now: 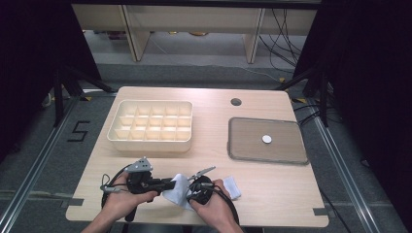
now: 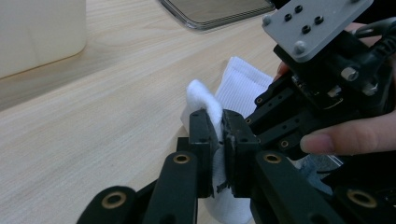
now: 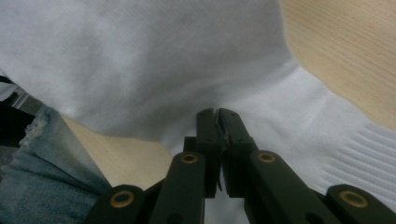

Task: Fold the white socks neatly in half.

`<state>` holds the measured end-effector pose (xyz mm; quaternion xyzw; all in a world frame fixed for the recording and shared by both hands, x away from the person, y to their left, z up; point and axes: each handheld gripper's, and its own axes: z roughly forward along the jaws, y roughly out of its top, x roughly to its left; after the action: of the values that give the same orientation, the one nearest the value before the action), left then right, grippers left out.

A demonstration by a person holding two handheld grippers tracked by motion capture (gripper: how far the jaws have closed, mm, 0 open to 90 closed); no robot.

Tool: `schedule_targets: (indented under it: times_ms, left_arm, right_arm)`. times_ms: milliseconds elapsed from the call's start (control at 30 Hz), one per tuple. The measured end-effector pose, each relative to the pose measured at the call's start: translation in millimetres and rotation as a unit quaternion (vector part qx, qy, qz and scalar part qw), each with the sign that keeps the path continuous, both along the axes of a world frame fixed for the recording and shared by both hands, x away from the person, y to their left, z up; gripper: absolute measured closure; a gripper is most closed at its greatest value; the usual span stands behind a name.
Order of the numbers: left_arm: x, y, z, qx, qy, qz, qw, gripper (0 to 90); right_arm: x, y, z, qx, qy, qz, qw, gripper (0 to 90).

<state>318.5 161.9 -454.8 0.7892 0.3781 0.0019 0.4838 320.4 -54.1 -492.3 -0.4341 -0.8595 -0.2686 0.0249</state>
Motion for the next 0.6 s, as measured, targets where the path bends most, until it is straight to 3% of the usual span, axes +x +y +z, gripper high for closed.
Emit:
schedule_targets:
  times_ms: [67, 100, 133, 167, 200, 233, 267, 300, 400, 433, 600]
  left_arm:
    - [0.0, 0.4, -1.8, -0.004, 0.002, -0.001, 1.0, 82.8]
    - [-0.6, 0.2, -2.6, -0.002, 0.0, 0.005, 1.0, 82.7]
    - [-0.2, 1.2, -2.9, -0.001, 0.003, 0.0, 1.0, 82.7]
    - [0.2, 1.2, -3.5, -0.002, 0.006, -0.002, 1.0, 82.7]
    - [0.3, 1.0, -3.6, -0.002, 0.006, -0.002, 1.0, 82.7]
    - [0.3, 0.6, -2.5, 0.0, 0.004, 0.0, 1.0, 82.7]
    - [0.3, 0.6, -2.5, 0.0, 0.004, 0.0, 1.0, 82.7]
    - [0.5, 0.2, -1.3, -0.003, 0.004, -0.002, 1.0, 82.7]
    - [0.5, -0.9, -0.4, -0.002, 0.002, 0.001, 1.0, 82.7]
    - [0.5, -1.2, 0.0, 0.001, 0.003, 0.002, 1.0, 82.7]
    - [2.3, -2.9, 0.4, 0.0, 0.007, 0.002, 1.0, 82.6]
  right_arm:
    - [1.4, -5.9, 2.5, 0.019, -0.011, 0.007, 0.9997, 87.7]
    - [1.2, -15.8, 12.5, 0.027, -0.008, -0.017, 0.9995, 88.9]
    - [1.2, -15.8, 12.5, 0.027, -0.008, -0.017, 0.9995, 88.9]
    - [4.4, -28.8, 20.5, 0.021, -0.019, -0.031, 0.9991, 89.7]
    - [4.4, -28.8, 20.5, 0.021, -0.019, -0.031, 0.9991, 89.7]
    - [9.4, -47.8, 27.1, 0.016, -0.037, -0.036, 0.9985, 90.0]
    - [9.4, -47.8, 27.1, 0.016, -0.037, -0.036, 0.9985, 90.0]
    - [12.7, -67.0, 32.3, -0.009, -0.042, -0.071, 0.9966, 90.0]
    - [17.4, -96.0, 34.9, -0.044, -0.058, -0.106, 0.9917, 90.0]
    - [17.4, -96.0, 34.9, -0.044, -0.058, -0.106, 0.9917, 90.0]
    - [20.5, -127.5, 33.2, -0.069, -0.065, -0.142, 0.9854, 89.2]
